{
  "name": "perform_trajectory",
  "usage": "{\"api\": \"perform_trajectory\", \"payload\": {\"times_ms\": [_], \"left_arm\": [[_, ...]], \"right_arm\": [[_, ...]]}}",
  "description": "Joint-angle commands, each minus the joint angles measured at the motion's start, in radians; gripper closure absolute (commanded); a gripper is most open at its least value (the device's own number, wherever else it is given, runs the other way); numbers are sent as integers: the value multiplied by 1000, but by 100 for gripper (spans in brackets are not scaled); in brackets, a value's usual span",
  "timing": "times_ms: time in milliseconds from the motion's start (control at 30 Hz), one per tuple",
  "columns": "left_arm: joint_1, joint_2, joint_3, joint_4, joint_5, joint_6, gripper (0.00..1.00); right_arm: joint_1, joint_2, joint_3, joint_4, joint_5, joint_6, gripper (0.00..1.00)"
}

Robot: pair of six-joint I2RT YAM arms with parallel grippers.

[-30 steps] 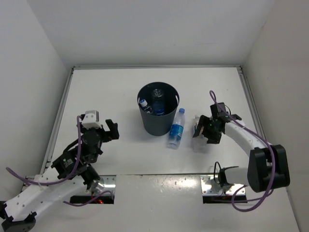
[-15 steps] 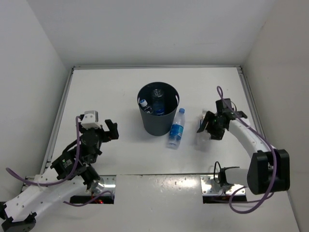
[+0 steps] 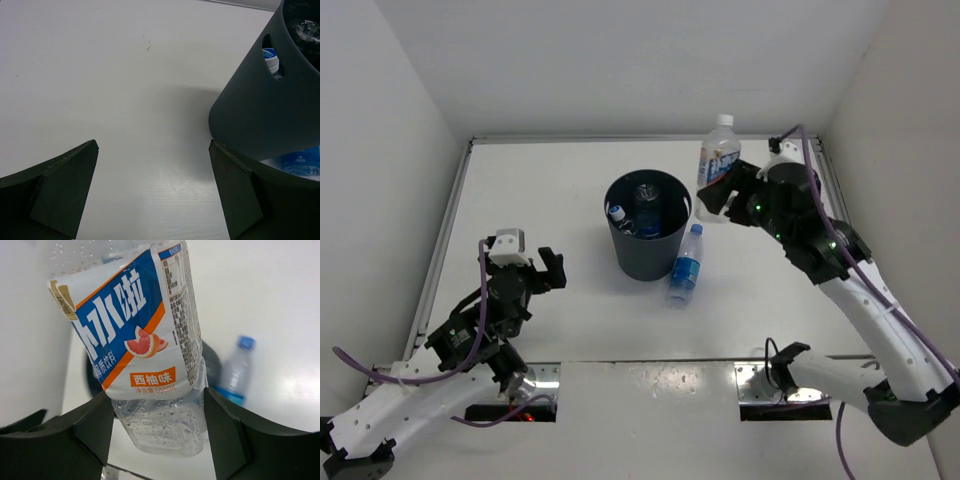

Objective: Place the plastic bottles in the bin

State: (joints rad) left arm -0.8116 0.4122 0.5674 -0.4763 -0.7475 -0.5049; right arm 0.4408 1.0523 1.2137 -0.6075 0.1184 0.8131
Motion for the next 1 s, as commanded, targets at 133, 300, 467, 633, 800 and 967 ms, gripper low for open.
{"api": "perform_trajectory", "payload": {"times_ms": [133,300,467,633,800,967], "left_arm": [[5,-6,17,42,0,14,0],[5,-6,17,42,0,14,0],[5,-6,17,42,0,14,0],[5,-6,17,42,0,14,0],[5,-6,17,42,0,14,0],[5,-6,17,42,0,14,0]], "right_arm": [[361,92,86,255,303,-115,99],[398,205,142,242,285,-126,96],[398,242,142,288,294,-149,87],[377,293,152,279,268,-173,69],[368,318,194,224,285,-184,31],[339,318,221,222,294,-227,11]]}}
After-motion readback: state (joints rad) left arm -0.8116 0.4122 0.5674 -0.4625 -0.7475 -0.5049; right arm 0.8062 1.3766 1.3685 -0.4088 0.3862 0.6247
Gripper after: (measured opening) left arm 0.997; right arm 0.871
